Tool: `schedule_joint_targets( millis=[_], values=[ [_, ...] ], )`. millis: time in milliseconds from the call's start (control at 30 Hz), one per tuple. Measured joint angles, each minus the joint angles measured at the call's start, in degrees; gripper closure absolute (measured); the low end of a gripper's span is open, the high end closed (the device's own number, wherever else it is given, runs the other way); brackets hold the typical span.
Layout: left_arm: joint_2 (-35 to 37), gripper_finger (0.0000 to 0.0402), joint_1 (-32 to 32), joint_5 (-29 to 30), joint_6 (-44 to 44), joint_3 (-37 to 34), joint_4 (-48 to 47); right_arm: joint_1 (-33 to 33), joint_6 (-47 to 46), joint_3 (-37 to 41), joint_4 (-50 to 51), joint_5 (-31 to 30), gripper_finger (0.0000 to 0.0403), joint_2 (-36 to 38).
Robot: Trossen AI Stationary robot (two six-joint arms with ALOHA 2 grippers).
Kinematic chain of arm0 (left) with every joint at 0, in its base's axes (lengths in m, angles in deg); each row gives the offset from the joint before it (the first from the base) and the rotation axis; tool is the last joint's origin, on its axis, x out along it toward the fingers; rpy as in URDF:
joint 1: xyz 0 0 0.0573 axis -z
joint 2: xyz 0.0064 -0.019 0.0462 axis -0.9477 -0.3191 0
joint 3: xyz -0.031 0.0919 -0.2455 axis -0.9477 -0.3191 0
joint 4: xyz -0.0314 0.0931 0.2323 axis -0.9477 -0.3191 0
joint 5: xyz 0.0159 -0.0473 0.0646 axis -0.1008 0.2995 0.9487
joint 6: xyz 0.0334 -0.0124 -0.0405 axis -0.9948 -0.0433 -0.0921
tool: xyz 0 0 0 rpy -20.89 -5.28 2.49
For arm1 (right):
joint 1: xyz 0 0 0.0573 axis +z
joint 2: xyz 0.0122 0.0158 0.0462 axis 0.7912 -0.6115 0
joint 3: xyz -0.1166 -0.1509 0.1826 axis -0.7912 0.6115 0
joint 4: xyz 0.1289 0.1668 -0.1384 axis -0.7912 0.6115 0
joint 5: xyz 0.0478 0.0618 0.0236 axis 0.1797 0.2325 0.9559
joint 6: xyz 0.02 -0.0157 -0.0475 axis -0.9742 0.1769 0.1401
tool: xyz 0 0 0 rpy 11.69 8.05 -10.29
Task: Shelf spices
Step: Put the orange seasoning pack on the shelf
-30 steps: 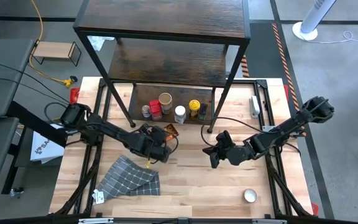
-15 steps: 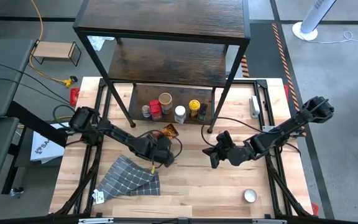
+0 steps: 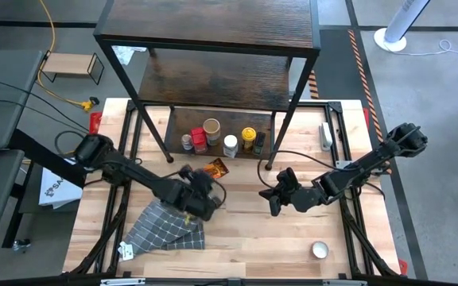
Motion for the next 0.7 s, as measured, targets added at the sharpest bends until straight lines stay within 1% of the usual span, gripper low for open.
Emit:
schedule_joint_targets(
  millis=[100,167,200,300,500,700],
  values=[
    [-0.5,0.0401,-2.1,-1.0,11.7,-0.2,-9.4,0.0,0.0,0.0,0.0,0.0,0.0403,0.0],
    [-1.4,0.0401,-3.0,-1.0,18.1,-1.3,-11.6,0.0,0.0,0.0,0.0,0.0,0.0403,0.0],
    [-1.8,0.0401,-3.2,-1.0,19.7,-2.2,-11.4,0.0,0.0,0.0,0.0,0.0,0.0403,0.0],
    [-2.4,0.0401,-4.3,-1.4,20.6,-4.3,-7.5,0.0,0.0,0.0,-0.3,0.0,0.0403,0.0],
    [-4.1,0.0401,-5.3,-3.1,19.8,-7.2,1.4,0.0,0.0,0.0,-0.4,0.3,0.0403,0.0],
    [-6.6,0.0401,-5.6,-7.1,18.8,-8.1,5.8,0.0,-0.2,0.0,-0.7,0.4,0.0403,0.0]
  ],
)
